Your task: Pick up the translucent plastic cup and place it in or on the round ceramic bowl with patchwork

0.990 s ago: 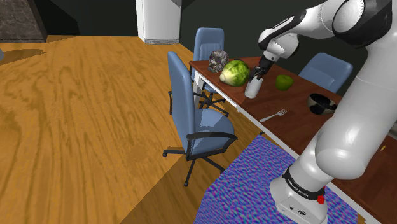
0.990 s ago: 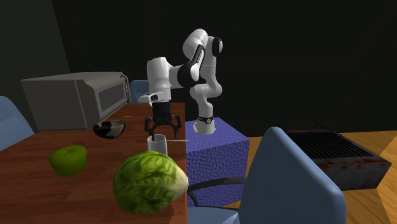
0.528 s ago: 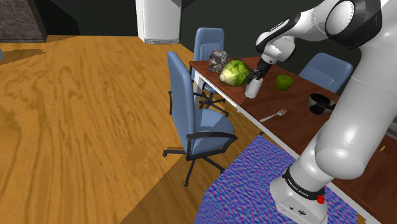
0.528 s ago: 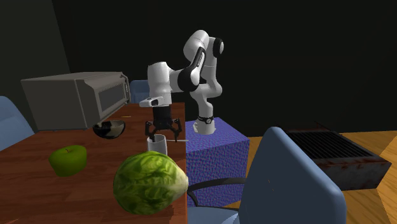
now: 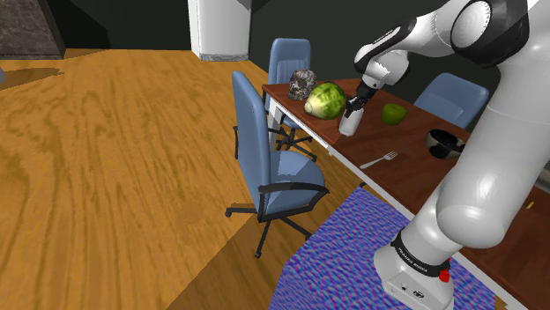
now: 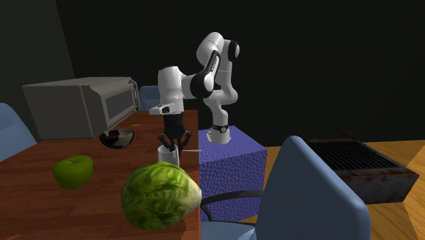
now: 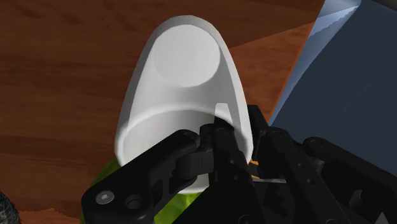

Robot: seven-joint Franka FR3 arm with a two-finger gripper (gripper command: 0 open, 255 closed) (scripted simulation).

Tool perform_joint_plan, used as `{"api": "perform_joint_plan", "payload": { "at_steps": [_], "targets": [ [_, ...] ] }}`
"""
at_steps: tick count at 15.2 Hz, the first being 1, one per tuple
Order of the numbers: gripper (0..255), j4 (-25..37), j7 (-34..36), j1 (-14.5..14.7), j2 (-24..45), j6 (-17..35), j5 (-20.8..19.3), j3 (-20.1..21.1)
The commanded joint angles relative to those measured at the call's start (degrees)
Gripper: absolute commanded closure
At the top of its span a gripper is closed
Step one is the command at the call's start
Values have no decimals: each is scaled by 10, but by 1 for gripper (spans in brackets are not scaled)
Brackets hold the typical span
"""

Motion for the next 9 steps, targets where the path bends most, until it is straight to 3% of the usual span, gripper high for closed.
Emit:
{"api": "perform_joint_plan", "payload": {
  "at_steps": [1,5,9],
  "targets": [
    [255,0,0,0,0,0,0,0],
    [255,0,0,0,0,0,0,0],
    [255,11,23,7,-22,-22,-30,-8]
  ]
}}
